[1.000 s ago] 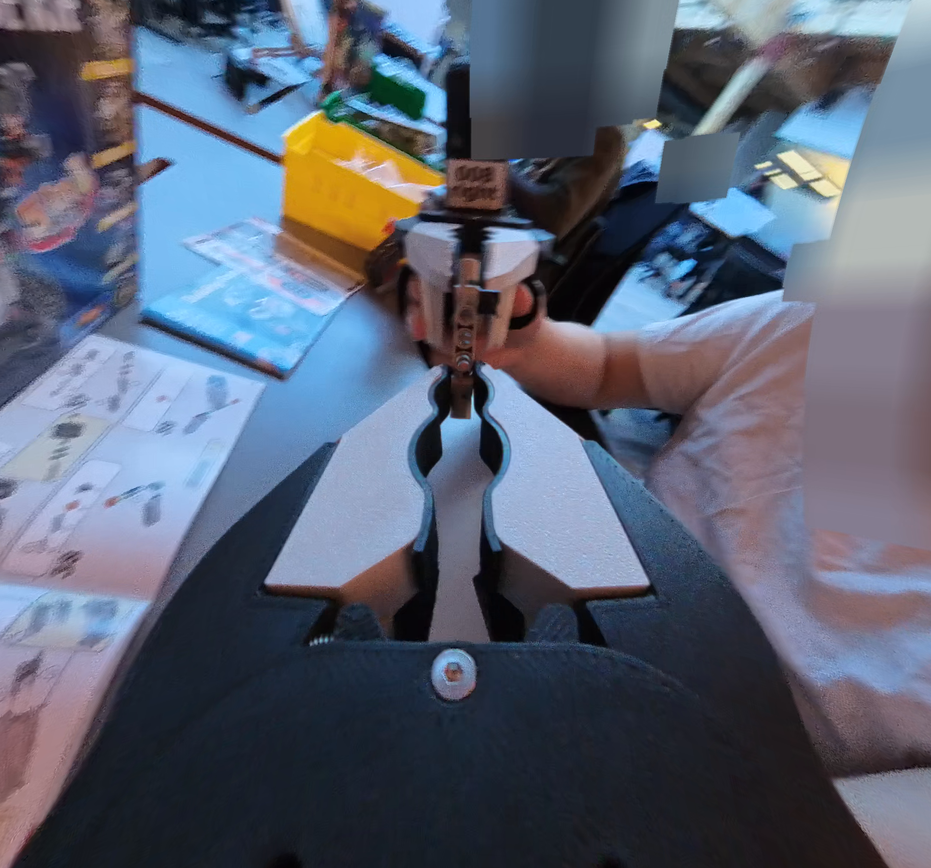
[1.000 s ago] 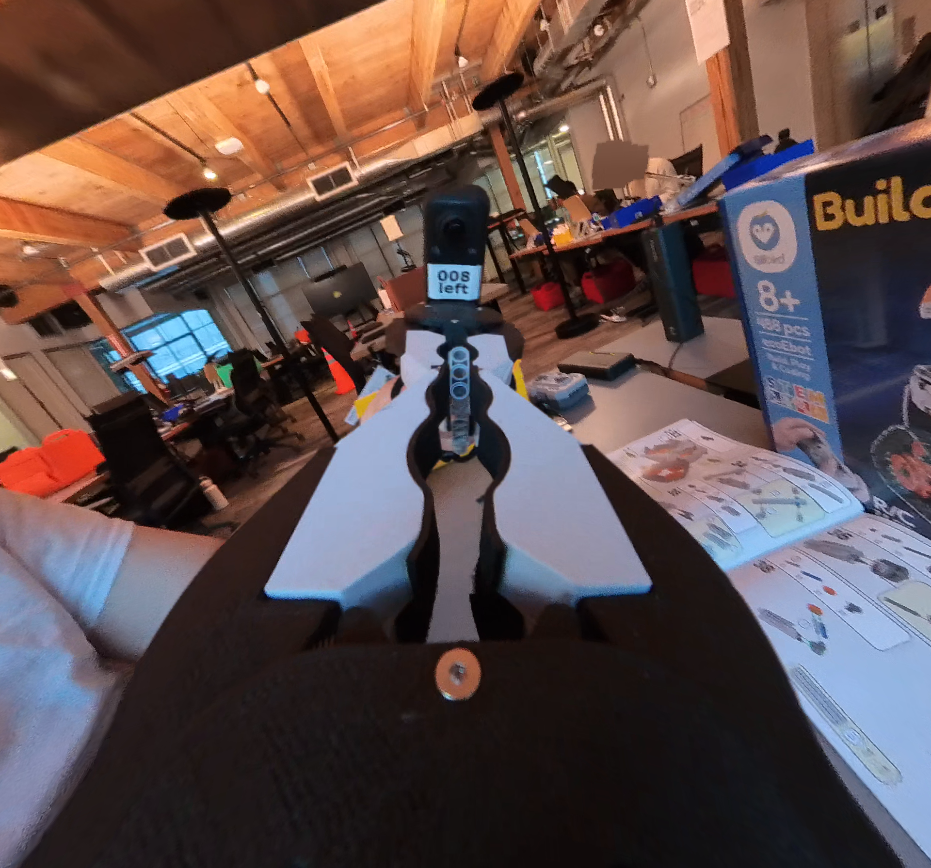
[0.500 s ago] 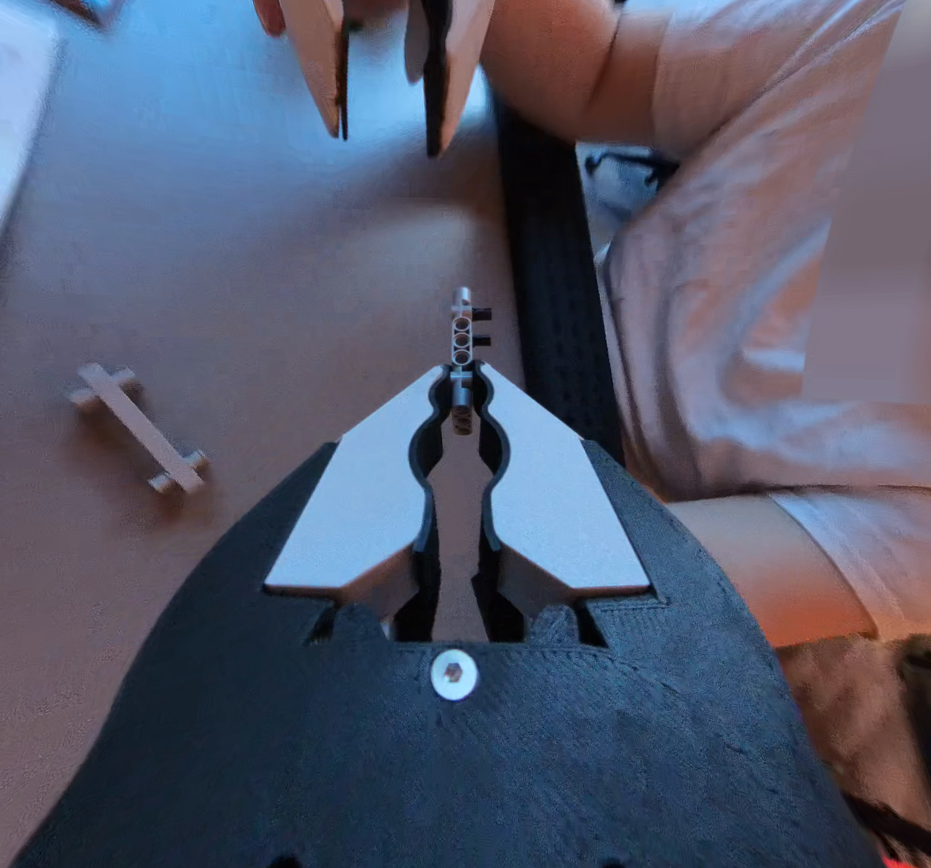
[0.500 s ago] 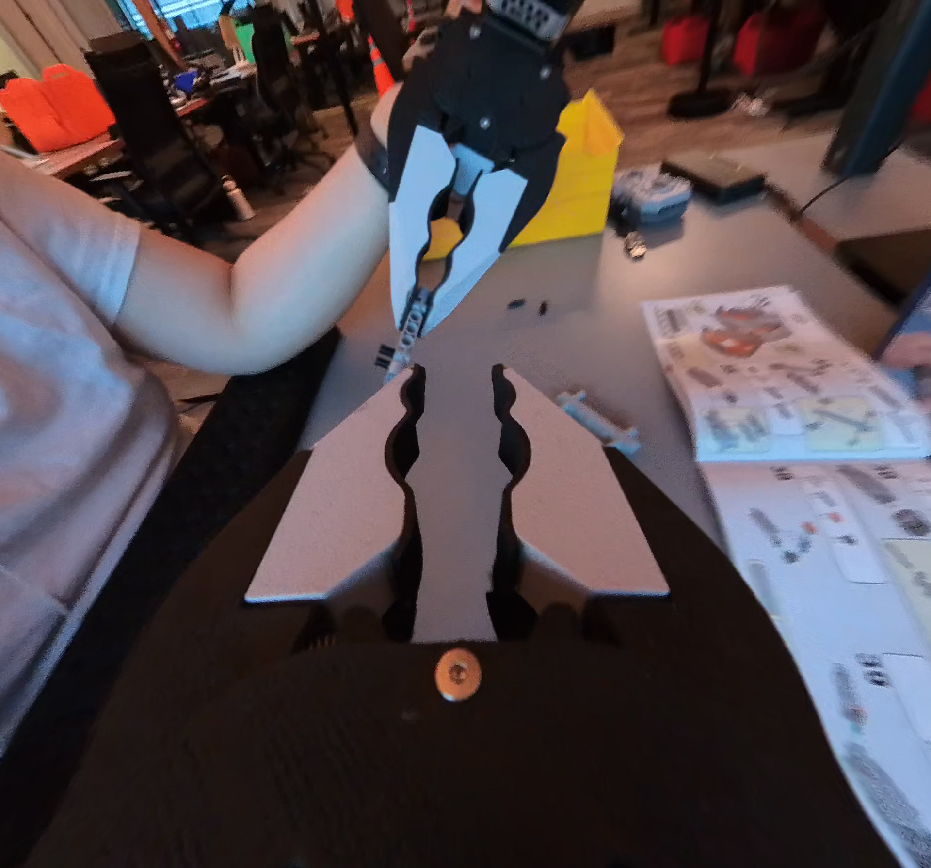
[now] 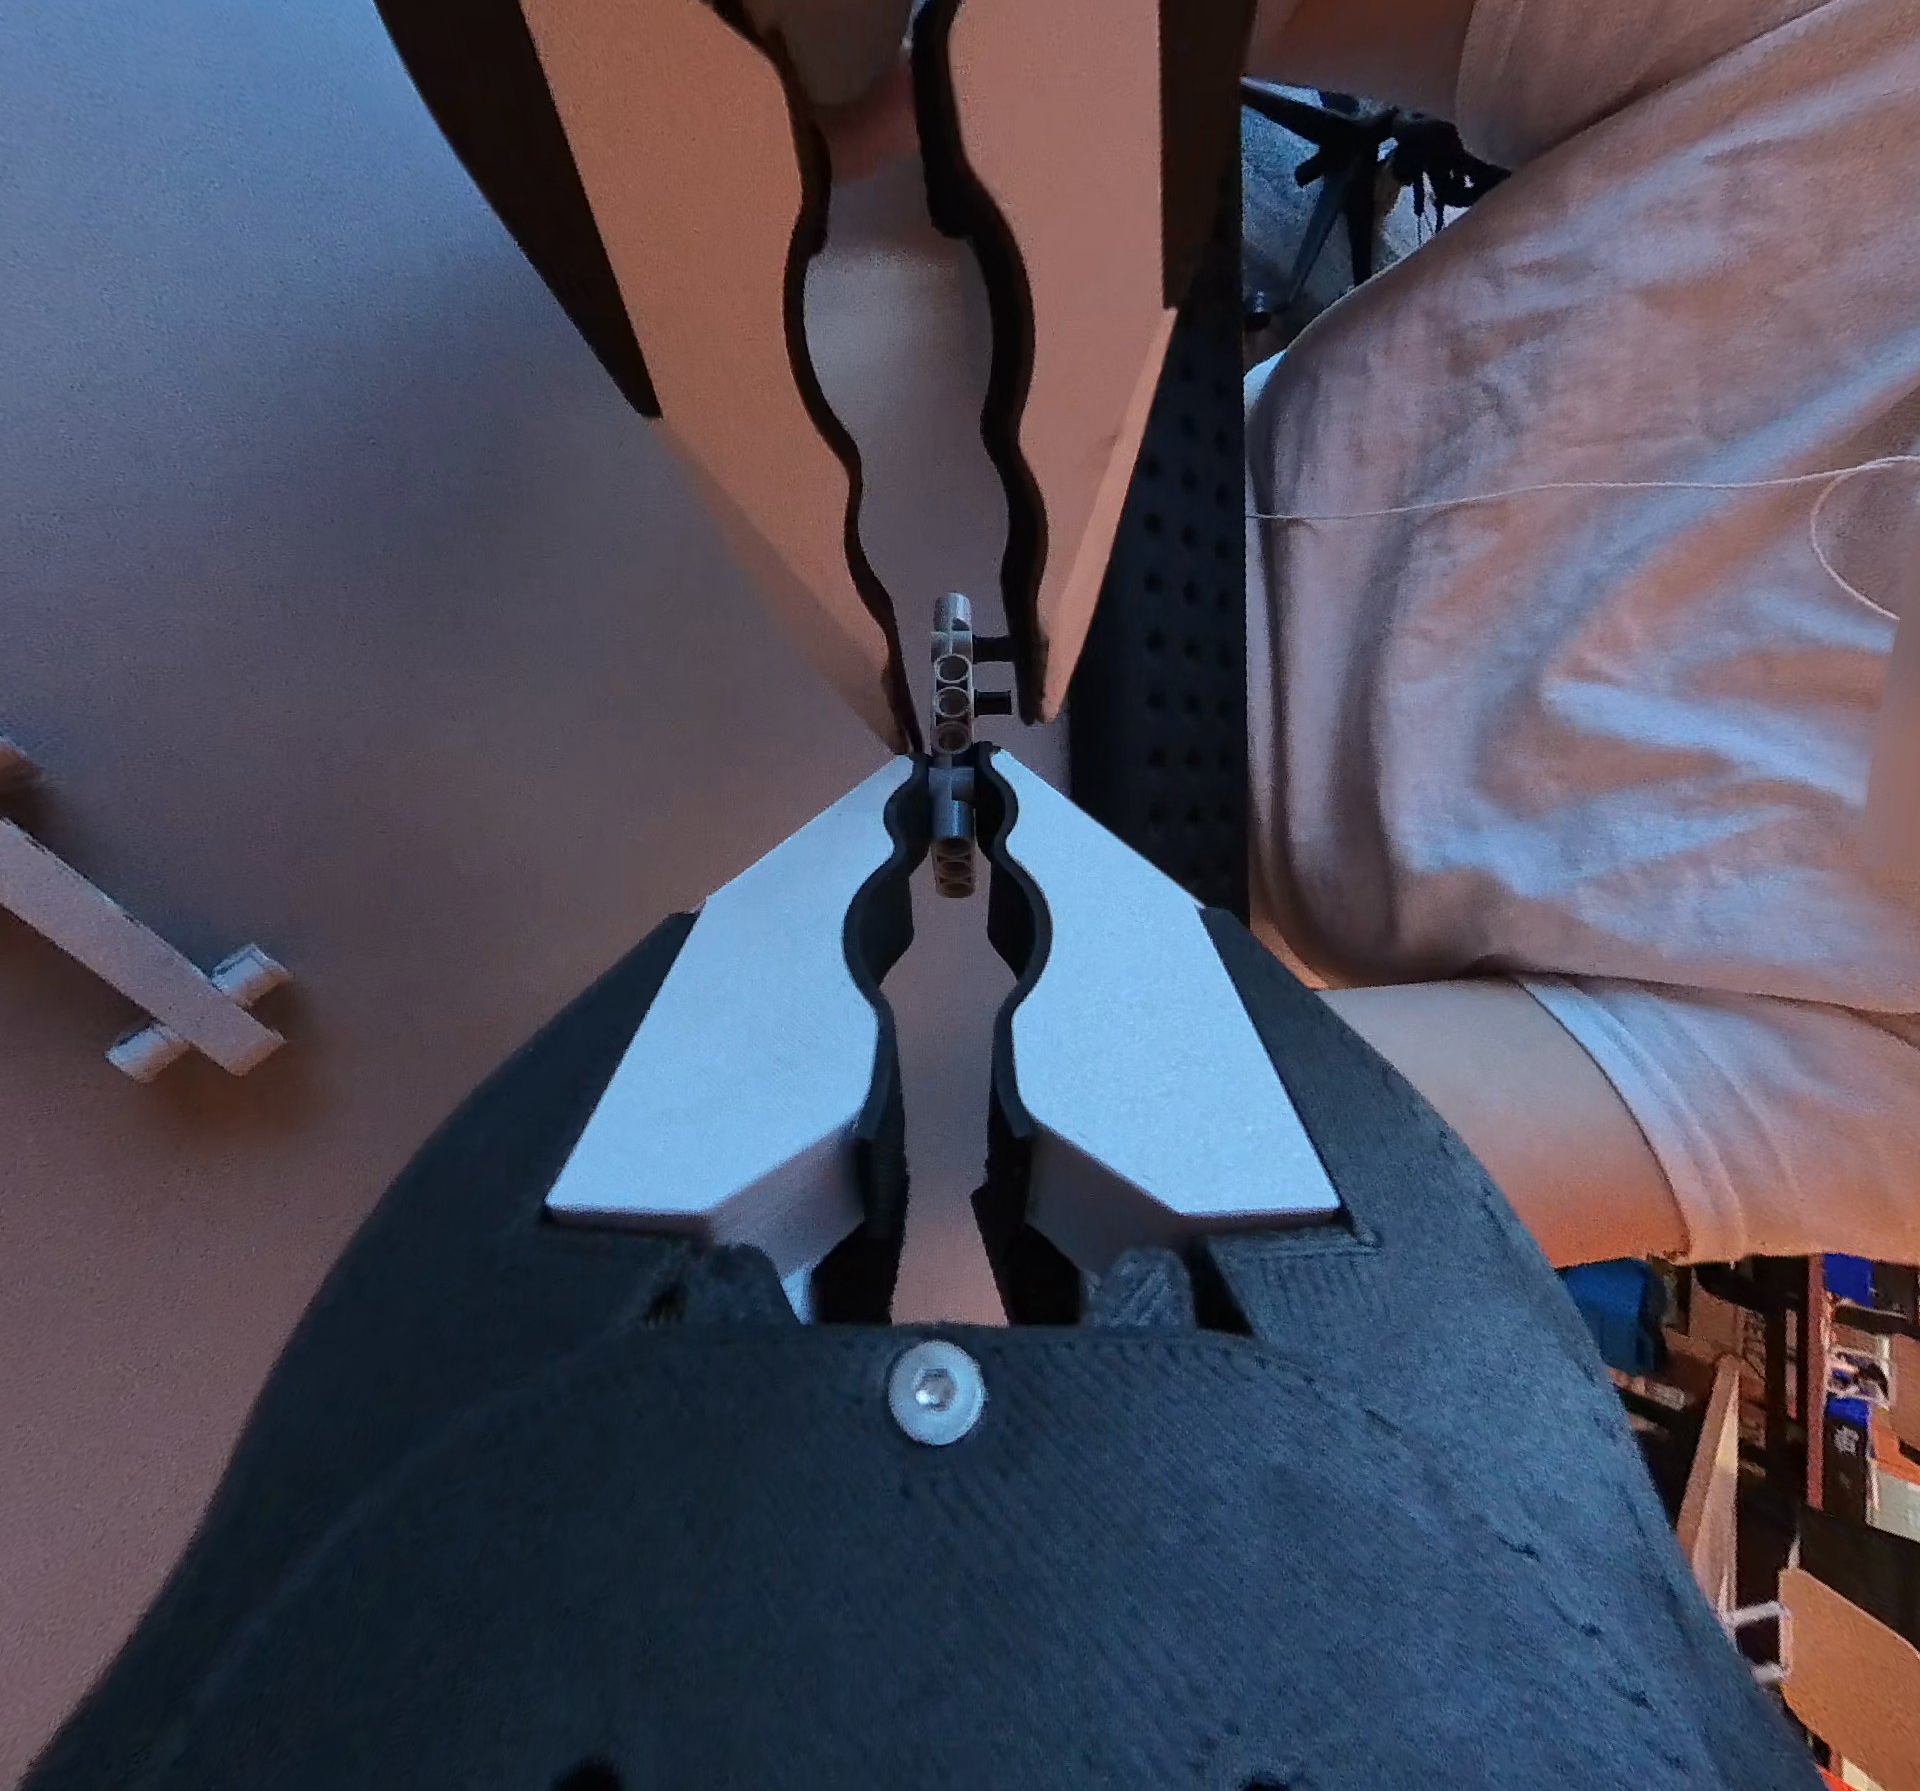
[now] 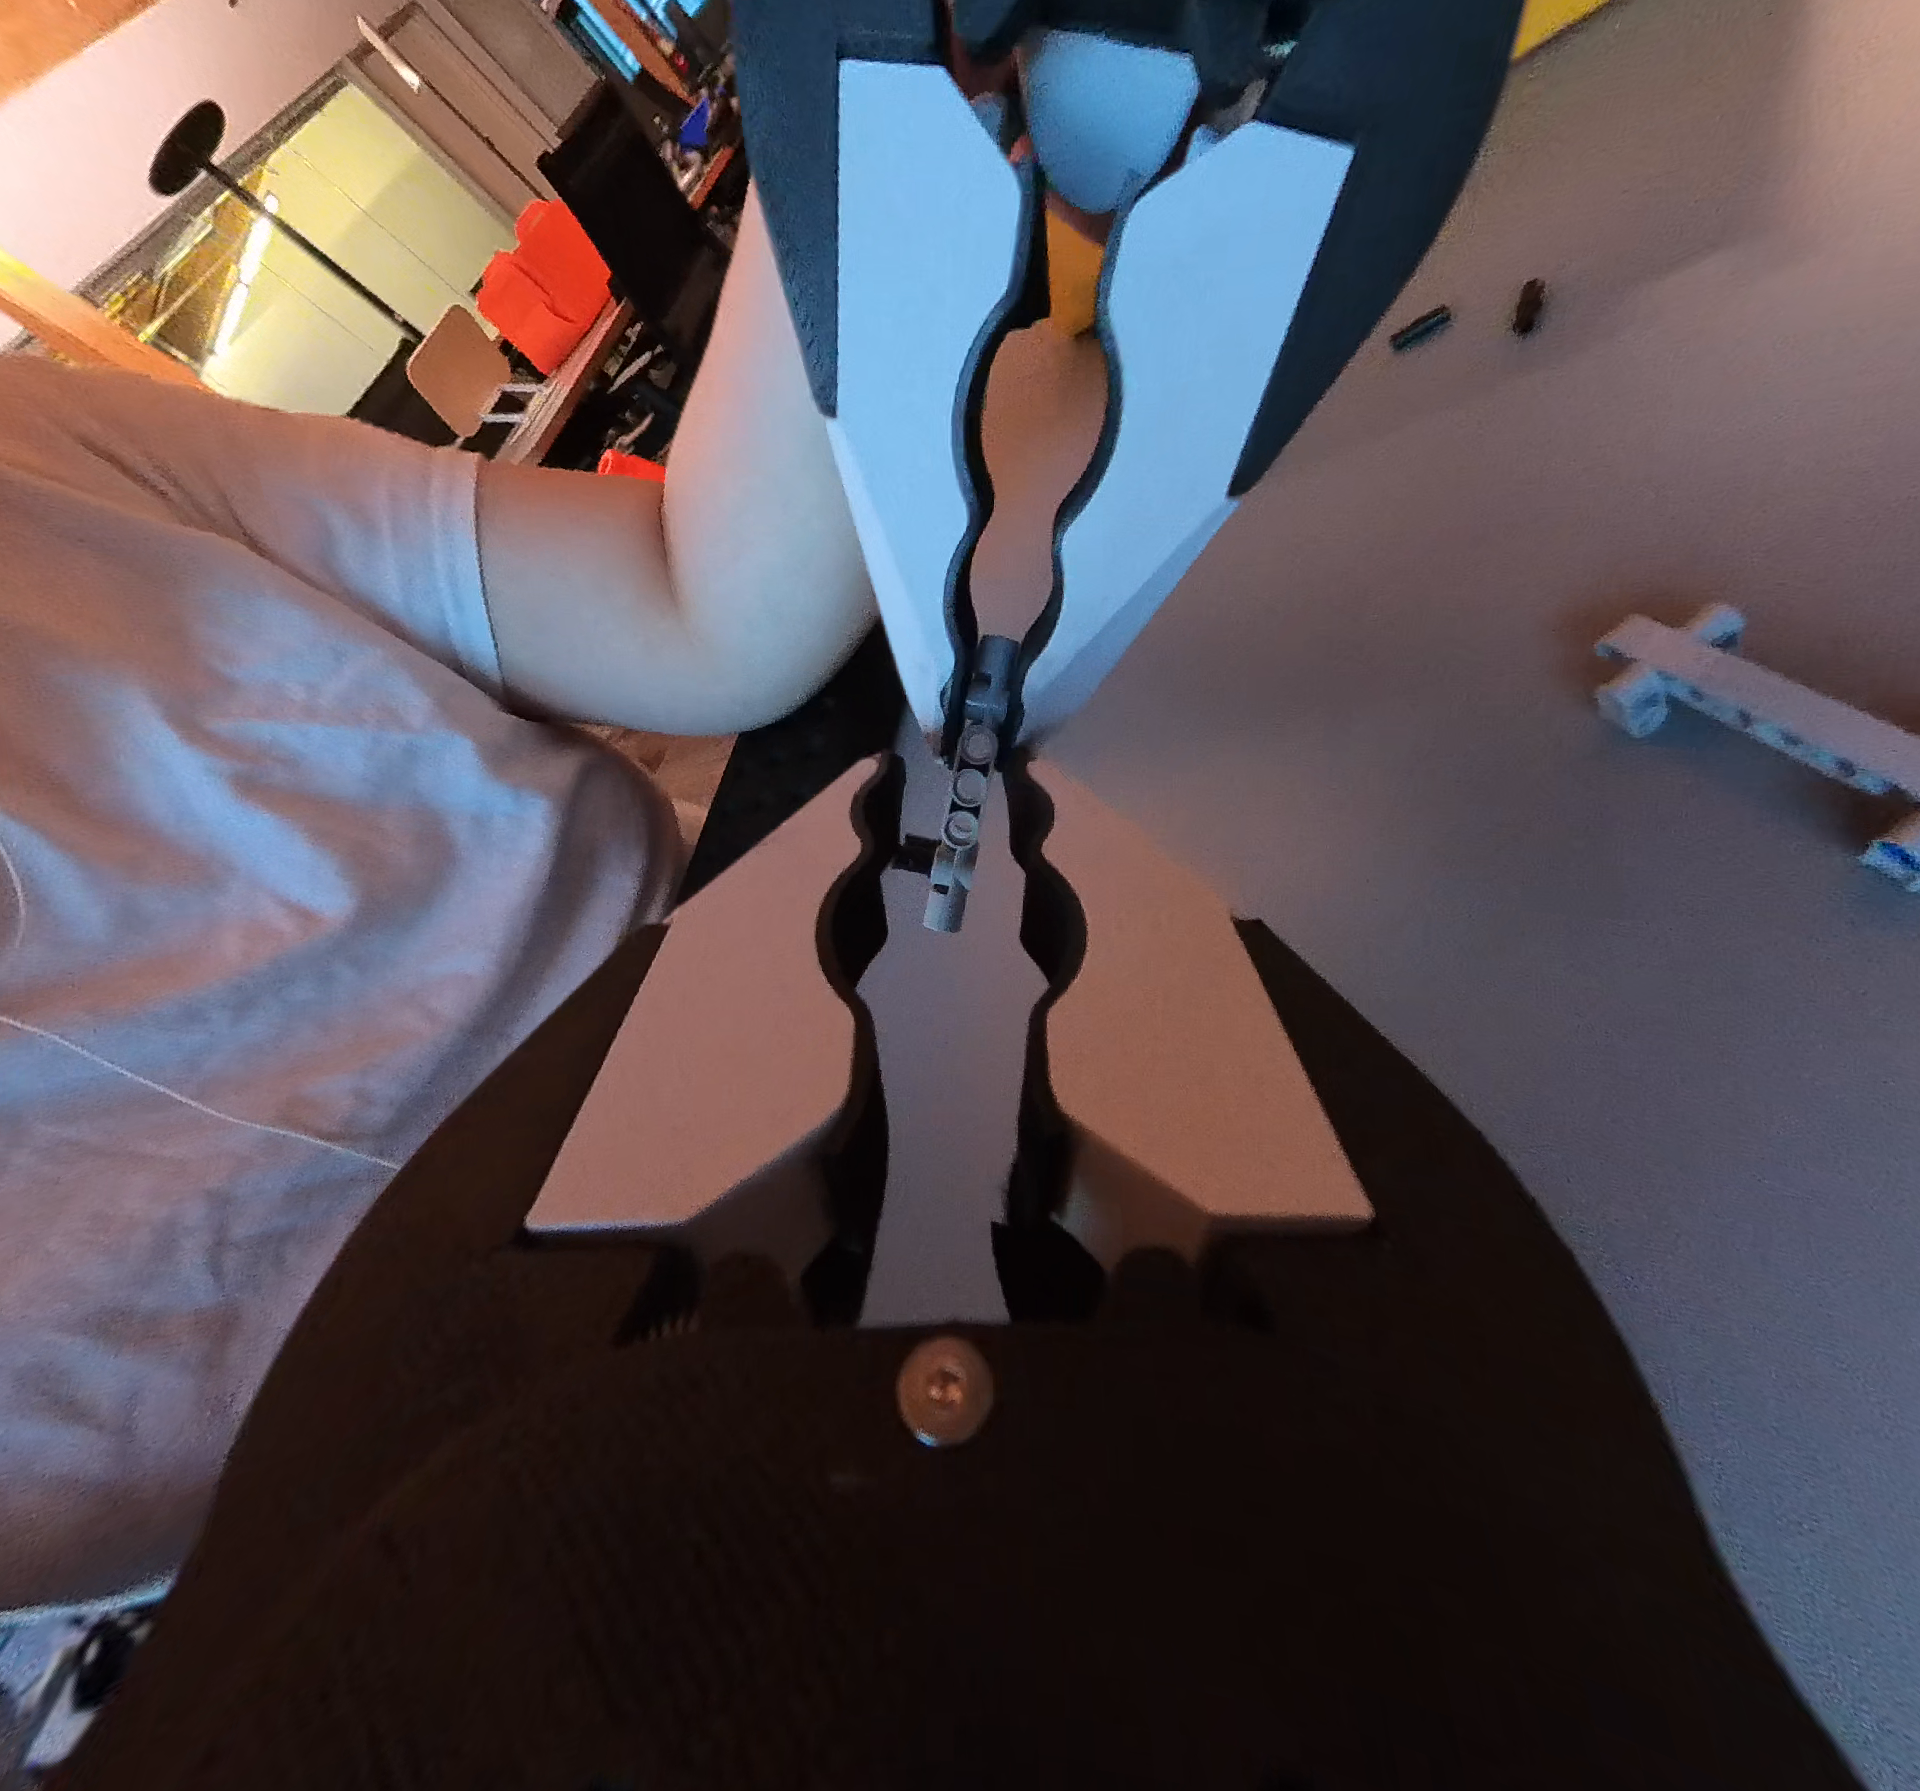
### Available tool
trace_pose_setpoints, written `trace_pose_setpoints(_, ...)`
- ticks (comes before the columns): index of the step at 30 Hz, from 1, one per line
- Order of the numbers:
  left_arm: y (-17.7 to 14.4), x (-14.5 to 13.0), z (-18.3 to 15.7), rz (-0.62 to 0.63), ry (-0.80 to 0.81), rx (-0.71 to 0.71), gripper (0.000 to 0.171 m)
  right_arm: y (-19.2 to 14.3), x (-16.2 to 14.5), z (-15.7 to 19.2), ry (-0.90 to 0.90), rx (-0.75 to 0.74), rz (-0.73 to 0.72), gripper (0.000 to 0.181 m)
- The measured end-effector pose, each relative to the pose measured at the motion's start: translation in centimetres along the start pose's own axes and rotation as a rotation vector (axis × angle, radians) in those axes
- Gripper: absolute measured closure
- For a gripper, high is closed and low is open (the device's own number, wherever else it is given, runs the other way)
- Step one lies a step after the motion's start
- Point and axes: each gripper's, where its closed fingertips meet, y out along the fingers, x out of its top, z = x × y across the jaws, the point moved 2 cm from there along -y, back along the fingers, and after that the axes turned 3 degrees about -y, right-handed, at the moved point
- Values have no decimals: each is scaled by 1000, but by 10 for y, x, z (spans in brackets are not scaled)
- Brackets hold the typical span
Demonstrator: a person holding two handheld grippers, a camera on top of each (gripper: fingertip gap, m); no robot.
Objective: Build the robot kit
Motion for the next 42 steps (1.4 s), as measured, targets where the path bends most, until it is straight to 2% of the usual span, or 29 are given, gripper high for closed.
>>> trace_pose_setpoints(3, 3, -2, 0, 22, -16, -4, 166, 2, -4, 2, -20, -1, 40, 159)
trace_pose_setpoints(8, 2, -3, 3, 33, -34, 27, 166, -6, -4, -15, -90, -170, 80, 149)
trace_pose_setpoints(15, 3, -1, 0, 46, -28, 32, 166, 4, -13, -9, -78, -102, 124, 154)
trace_pose_setpoints(17, 5, -2, -1, 56, -22, 29, 166, 8, -16, -1, -69, -43, 142, 174)
trace_pose_setpoints(25, 4, 3, -5, 31, -3, -5, 166, 3, -15, 2, -56, -16, 130, 174)
trace_pose_setpoints(33, -8, 5, 6, -46, -63, -6, 165, 2, -22, -11, 11, -57, 153, 175)
trace_pose_setpoints(36, -27, 10, 15, -151, -84, 51, 167, -3, -17, -21, 75, -88, 99, 175)
trace_pose_setpoints(39, -67, 23, 22, -374, -83, 149, 171, -16, -4, -39, 152, -163, -38, 175)
trace_pose_setpoints(40, -86, 31, 20, -479, -68, 184, 171, -23, 7, -43, 170, -177, -127, 175)
trace_pose_setpoints(42, -129, 50, 4, -741, 21, 231, 171, -44, 40, -43, 167, -204, -409, 176)
